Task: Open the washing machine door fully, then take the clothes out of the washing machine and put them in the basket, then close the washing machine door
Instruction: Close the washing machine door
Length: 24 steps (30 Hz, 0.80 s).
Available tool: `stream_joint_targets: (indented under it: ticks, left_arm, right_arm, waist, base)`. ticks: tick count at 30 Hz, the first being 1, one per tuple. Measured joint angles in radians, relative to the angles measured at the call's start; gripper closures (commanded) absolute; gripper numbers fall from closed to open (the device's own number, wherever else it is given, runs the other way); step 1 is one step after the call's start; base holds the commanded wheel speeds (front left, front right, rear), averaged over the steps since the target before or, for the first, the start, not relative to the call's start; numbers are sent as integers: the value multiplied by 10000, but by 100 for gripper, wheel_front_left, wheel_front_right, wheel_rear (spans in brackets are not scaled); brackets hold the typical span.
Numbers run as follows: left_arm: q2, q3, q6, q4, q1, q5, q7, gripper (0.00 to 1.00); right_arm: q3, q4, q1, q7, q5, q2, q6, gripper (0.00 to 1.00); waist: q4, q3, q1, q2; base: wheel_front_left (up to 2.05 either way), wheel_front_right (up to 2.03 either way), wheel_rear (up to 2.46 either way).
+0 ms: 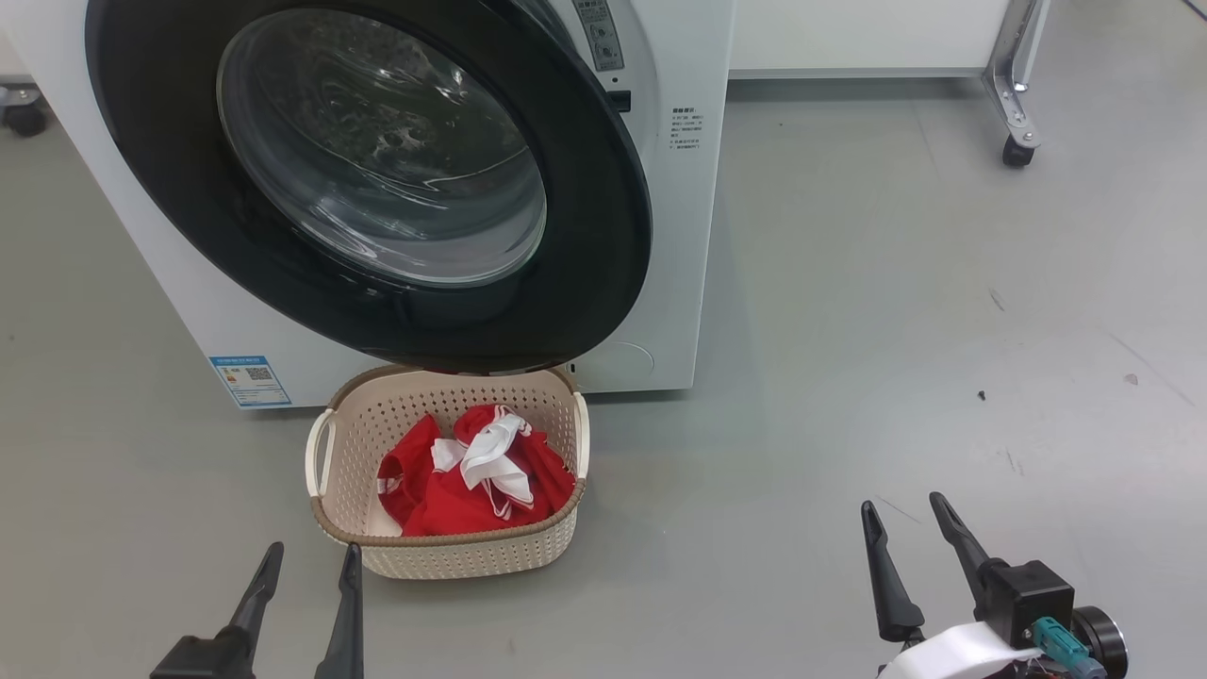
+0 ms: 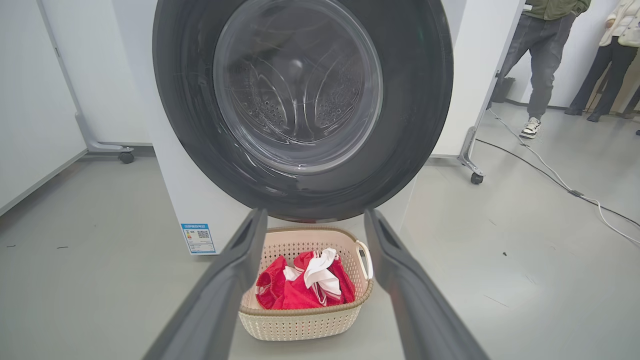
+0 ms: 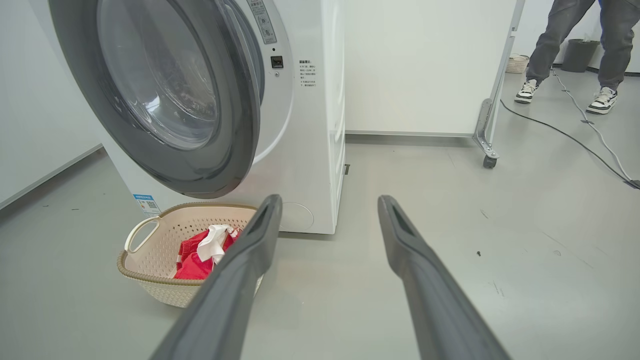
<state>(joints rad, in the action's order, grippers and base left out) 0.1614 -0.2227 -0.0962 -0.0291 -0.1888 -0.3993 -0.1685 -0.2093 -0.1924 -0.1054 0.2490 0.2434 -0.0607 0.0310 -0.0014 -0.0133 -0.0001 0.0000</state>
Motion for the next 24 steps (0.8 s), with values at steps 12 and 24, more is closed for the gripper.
stream_joint_targets:
  ticks: [12,24]
  left_arm:
    - [-79,-8,-31,142,0,54,-2,0]
    - [-123,-8,-44,153,1,144,-4,0]
  right_arm:
    - [-15,40,-60,0,0,13,31,0]
    - [25,113,-62,0,12,35,65,100]
  waist:
    - [21,-25,0,0]
    - [62,-20,1,0]
  base:
    - [0,0,0]
    - [0,0,0]
